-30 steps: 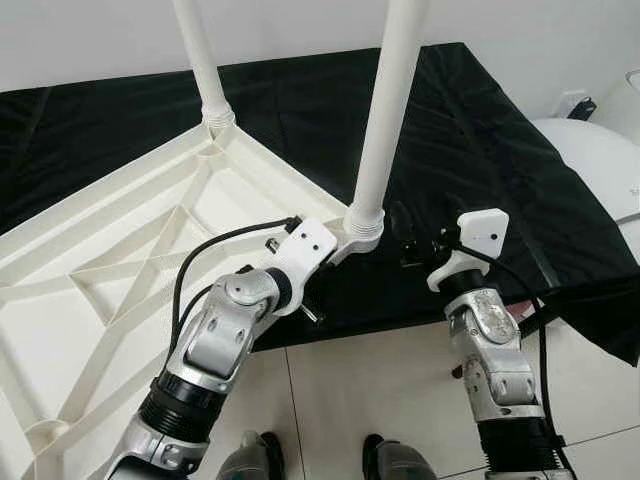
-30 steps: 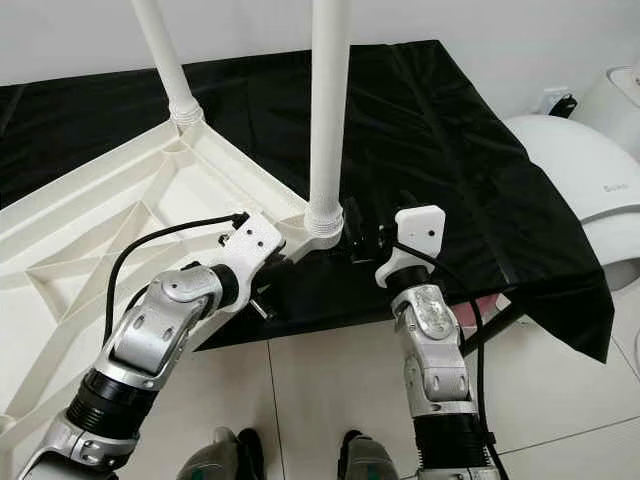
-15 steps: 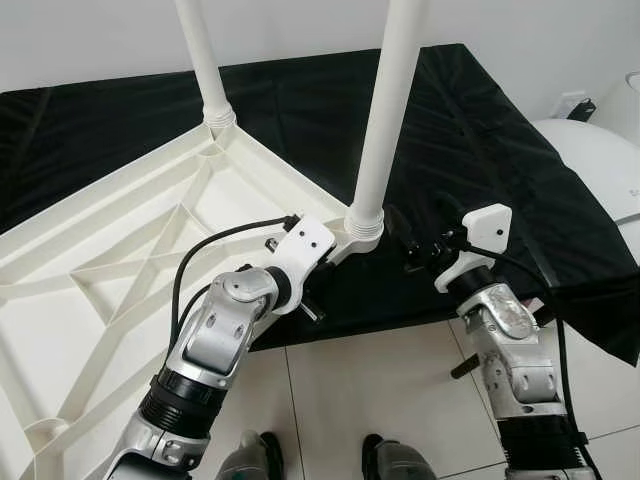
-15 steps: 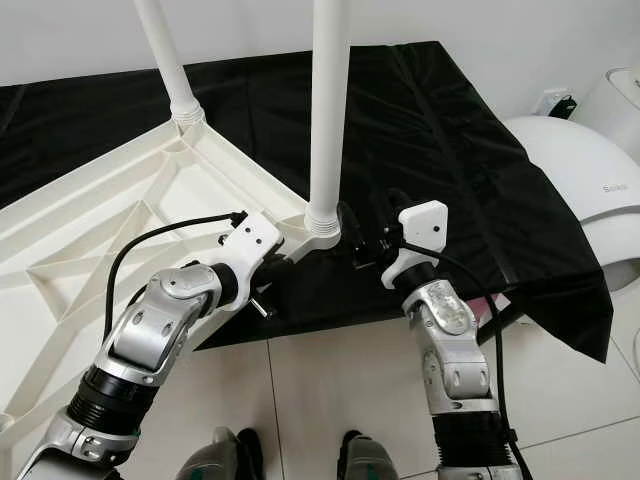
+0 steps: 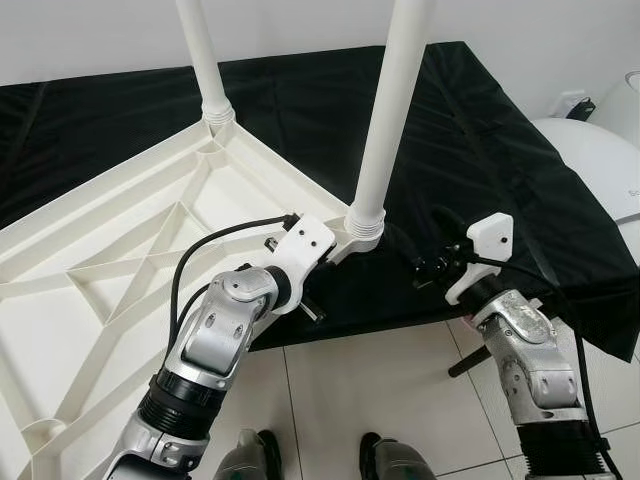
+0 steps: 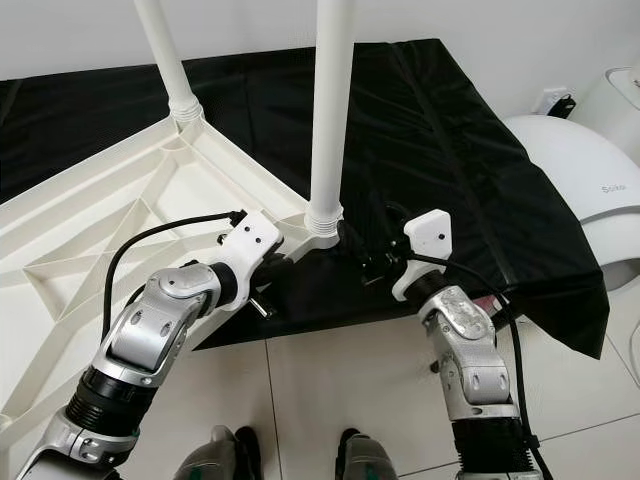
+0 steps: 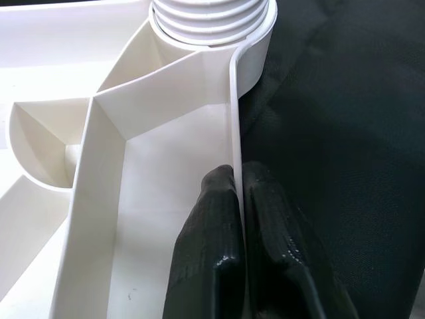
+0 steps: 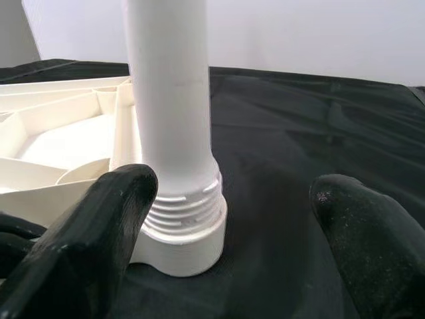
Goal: Building children table
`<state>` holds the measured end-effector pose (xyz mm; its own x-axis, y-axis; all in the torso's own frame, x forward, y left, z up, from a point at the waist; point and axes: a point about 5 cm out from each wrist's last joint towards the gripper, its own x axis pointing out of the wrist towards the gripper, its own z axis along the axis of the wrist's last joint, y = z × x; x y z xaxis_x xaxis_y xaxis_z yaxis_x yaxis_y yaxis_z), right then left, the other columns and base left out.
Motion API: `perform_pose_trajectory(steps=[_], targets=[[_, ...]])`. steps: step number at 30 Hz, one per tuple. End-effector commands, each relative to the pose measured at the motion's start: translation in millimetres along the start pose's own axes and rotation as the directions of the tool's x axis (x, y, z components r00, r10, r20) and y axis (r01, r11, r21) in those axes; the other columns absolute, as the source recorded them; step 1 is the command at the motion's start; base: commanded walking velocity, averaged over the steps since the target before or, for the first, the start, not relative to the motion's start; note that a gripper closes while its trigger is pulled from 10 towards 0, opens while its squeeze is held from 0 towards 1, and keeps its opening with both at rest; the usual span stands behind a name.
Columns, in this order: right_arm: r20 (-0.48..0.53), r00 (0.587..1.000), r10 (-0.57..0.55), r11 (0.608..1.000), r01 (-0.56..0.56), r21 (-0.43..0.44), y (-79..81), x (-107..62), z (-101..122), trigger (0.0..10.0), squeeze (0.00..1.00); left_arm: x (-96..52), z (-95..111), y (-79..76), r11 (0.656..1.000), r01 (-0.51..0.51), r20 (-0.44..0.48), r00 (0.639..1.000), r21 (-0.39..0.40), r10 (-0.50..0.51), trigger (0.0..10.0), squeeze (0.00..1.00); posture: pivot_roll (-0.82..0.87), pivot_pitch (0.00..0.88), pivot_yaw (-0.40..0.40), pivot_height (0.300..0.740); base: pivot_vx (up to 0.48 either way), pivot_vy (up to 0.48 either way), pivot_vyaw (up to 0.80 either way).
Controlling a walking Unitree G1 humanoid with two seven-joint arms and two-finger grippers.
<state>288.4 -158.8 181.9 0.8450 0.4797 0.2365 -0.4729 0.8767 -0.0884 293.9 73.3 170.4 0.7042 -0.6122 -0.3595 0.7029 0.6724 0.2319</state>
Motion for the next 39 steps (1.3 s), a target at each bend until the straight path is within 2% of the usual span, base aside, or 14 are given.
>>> perform_pose_trajectory(steps=[1,10,23,39], targets=[[-0.022,0.999,0.029,1.0,-0.029,0.009,-1.4,2.4,-3.1,10.0,0.0,-0.4,-9.4,-1.4,0.999,-0.037,-0.051,0.998,-0.003,0.037,10.0,0.0,-0.14,0.182,0.015,0.74,0.0,0.0,0.0],[-0.009,0.991,0.134,0.991,-0.134,0.026,-3.0,22.3,-0.6,10.0,0.0,-2.6,-6.3,-3.5,0.999,-0.04,-0.043,0.998,-0.001,0.04,10.0,0.0,-0.11,0.178,0.005,0.74,0.0,0.0,0.0],[-0.017,0.973,0.231,0.973,-0.23,0.026,-1.0,38.2,-2.3,10.0,0.0,-5.0,-3.5,-4.1,0.999,-0.044,-0.037,0.998,0.002,0.044,10.0,0.0,-0.09,0.178,0.003,0.74,0.0,0.0,0.0],[-0.02,0.963,0.268,0.963,-0.268,0.007,-5.2,54.6,-3.0,10.0,0.0,-5.5,-1.8,-6.3,0.999,-0.033,-0.037,0.999,0.002,0.033,10.0,0.0,-0.09,0.183,0.009,0.74,0.0,0.0,0.0]])
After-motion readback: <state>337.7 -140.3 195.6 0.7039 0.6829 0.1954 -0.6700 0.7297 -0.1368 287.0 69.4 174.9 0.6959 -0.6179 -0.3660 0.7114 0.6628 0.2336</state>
